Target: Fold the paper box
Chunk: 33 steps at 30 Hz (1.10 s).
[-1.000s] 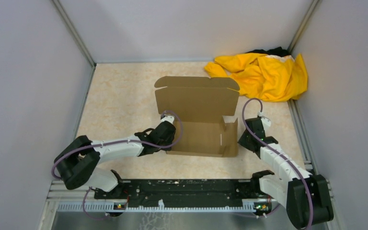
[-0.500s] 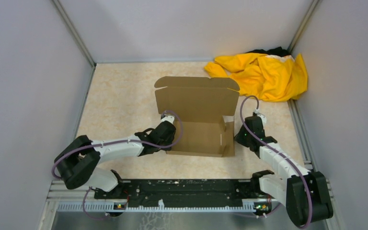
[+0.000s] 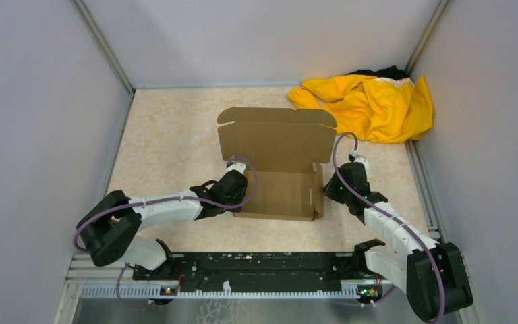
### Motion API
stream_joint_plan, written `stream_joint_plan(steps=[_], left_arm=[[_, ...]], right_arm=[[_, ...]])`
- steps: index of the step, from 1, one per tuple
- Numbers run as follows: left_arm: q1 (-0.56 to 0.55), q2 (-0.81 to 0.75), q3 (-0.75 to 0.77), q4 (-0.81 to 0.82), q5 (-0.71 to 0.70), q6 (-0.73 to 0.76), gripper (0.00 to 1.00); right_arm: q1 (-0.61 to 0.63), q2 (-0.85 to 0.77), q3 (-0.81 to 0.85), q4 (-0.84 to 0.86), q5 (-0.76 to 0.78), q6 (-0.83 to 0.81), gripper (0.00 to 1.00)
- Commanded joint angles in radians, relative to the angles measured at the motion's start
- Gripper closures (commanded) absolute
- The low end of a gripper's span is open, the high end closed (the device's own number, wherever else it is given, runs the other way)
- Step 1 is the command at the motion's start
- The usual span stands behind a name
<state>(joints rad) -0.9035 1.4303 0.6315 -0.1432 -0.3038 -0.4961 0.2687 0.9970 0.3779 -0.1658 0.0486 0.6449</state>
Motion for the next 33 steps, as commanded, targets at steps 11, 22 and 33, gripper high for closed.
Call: stream_joint_plan(steps=[11,22,33], left_arm=[[0.000,0.051,-0.016,-0.041,0.045,0.008,0.66],[0.000,0.049,-0.018,-0.038,0.044,0.011,0.66],[0.000,0.053,-0.019,-0.033,0.048,0.010,0.66]], right_arm=[[0.033,-0.038,0.071,0.090,-0.044,-0.011,0.68],[0.036,-0.030,0.071,0.127,-0.098,0.007,0.67],[0.070,-0.041,0.055,0.146,-0.130,0.024,0.67]])
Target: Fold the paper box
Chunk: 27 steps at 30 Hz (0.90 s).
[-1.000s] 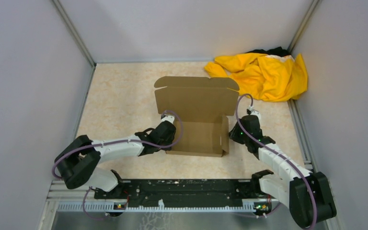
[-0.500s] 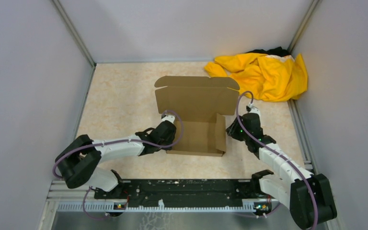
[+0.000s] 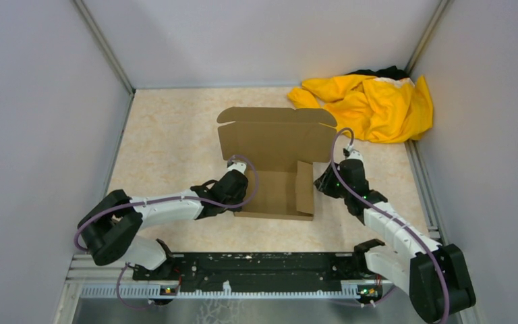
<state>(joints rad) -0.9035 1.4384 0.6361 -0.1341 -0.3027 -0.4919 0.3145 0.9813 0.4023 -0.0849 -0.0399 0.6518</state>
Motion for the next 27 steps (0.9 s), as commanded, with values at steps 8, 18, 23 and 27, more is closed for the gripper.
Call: stream_joint_plan(steps=[8,18,23,27], left_arm=[[0.000,0.048,-0.024,-0.040,0.048,0.005,0.66],[-0.001,0.060,-0.024,-0.031,0.052,0.004,0.66],[-0.002,0.064,-0.024,-0.029,0.055,0.002,0.66],[-0.002,0.067,-0.026,-0.027,0.055,0.001,0.66]], right_arm=[[0.046,-0.043,0.008,0.058,-0.051,0.029,0.62],[0.078,-0.036,-0.019,0.076,-0.060,0.044,0.60],[0.094,-0.038,-0.026,0.114,-0.080,0.062,0.63],[0.098,-0.039,-0.038,0.143,-0.098,0.085,0.63]])
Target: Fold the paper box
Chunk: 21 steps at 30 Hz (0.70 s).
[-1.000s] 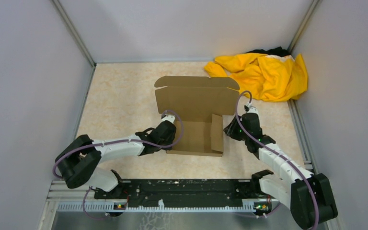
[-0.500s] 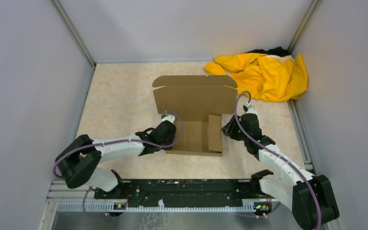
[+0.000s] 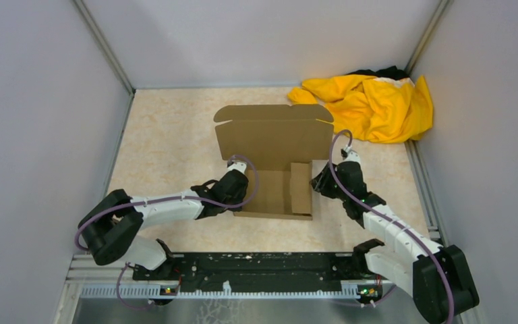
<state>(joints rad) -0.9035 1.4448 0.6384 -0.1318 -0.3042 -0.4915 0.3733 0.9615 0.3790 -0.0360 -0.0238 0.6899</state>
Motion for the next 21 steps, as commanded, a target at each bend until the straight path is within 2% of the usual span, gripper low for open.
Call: stream_joint_plan(steps=[1,14,21], left_arm=[[-0.002,0.061,-0.029,-0.029,0.058,0.001,0.66],[0.000,0.075,-0.017,-0.040,0.044,-0.012,0.65],[0.018,0.089,-0.001,-0.048,0.033,-0.022,0.65]], right_arm=[[0.041,-0.020,-0.020,0.100,-0.119,0.055,0.63],[0.058,-0.052,-0.103,0.209,-0.146,0.165,0.65],[0.057,-0.072,-0.092,0.184,-0.107,0.168,0.63]])
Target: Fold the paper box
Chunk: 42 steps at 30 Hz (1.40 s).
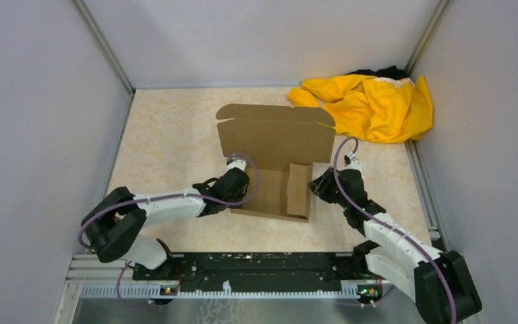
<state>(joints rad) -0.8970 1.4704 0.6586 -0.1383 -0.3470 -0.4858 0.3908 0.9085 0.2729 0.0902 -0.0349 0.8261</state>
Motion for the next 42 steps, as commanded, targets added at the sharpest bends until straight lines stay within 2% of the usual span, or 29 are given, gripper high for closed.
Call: stream_joint_plan(steps=[1,8,14,19,32,42], left_arm=[[0.015,0.061,-0.021,-0.042,0.075,-0.027,0.65],[0.055,0.053,-0.029,-0.042,0.084,-0.015,0.64],[0.098,0.028,-0.049,-0.036,0.111,-0.015,0.63],[0.107,0.022,-0.048,-0.044,0.120,-0.014,0.63],[0.109,0.037,-0.039,-0.042,0.128,-0.019,0.64],[0.108,0.030,-0.031,-0.049,0.133,-0.019,0.64]], right_arm=[[0.040,-0.020,0.015,0.054,-0.090,0.032,0.62],[0.040,-0.005,-0.007,0.089,-0.080,0.053,0.62],[0.040,0.046,-0.051,0.222,-0.083,0.116,0.61],[0.040,0.125,-0.036,0.289,-0.056,0.141,0.55],[0.040,0.239,0.042,0.300,0.092,0.246,0.55],[0.041,0.328,0.029,0.480,0.124,0.340,0.45]])
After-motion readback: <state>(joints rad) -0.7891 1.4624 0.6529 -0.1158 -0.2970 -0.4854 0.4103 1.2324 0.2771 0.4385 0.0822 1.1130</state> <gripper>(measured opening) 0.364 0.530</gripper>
